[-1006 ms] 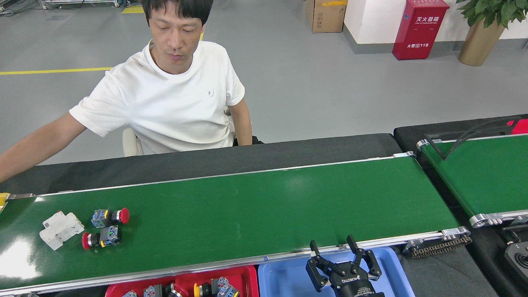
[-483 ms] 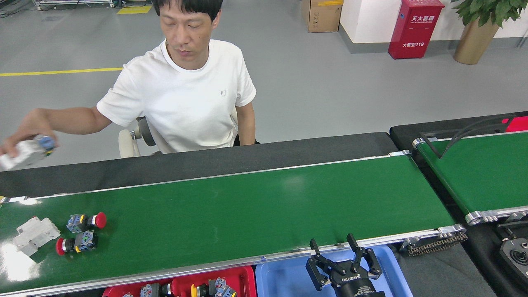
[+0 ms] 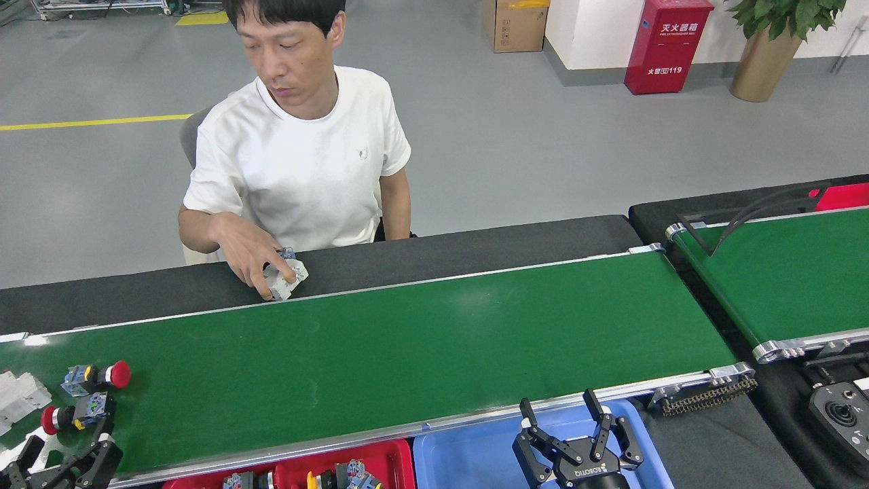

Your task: Pick switch part from conveyor to tray

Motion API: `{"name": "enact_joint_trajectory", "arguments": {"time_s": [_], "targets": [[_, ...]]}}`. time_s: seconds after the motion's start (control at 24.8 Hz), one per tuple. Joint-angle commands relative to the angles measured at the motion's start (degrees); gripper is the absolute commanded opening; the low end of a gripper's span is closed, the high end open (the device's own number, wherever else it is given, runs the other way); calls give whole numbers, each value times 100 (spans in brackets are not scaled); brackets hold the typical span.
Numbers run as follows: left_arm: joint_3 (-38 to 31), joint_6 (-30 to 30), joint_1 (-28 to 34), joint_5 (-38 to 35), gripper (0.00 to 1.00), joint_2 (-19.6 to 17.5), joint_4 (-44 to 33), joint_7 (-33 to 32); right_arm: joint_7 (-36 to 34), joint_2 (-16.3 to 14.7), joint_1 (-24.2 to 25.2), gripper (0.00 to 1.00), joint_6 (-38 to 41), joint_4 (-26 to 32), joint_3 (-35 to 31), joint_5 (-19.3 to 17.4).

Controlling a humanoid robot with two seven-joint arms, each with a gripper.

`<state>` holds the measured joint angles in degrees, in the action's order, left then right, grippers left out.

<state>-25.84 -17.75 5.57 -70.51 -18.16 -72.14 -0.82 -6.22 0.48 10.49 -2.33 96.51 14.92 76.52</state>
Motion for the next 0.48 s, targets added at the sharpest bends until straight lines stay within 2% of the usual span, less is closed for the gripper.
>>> {"name": "enact_joint_trajectory", "arguments": {"time_s": [0.0,0.12,0.2,0.44], "targets": [[-35,35,-179,-7,100,-188,209,73,-55,-22,-4,98,-4,104,-25,-6],[9,44,-452,-15,100,-320,622,73,-64,-74,32,98,-4,183,-25,-6],[71,52,-593,-42,99,-469,868,73,-55,-162,216,98,-4,430,-25,3],[167,-35,-909,-59,73,-663,1536,170,-55,-171,269,98,-4,482,-165,3]]}}
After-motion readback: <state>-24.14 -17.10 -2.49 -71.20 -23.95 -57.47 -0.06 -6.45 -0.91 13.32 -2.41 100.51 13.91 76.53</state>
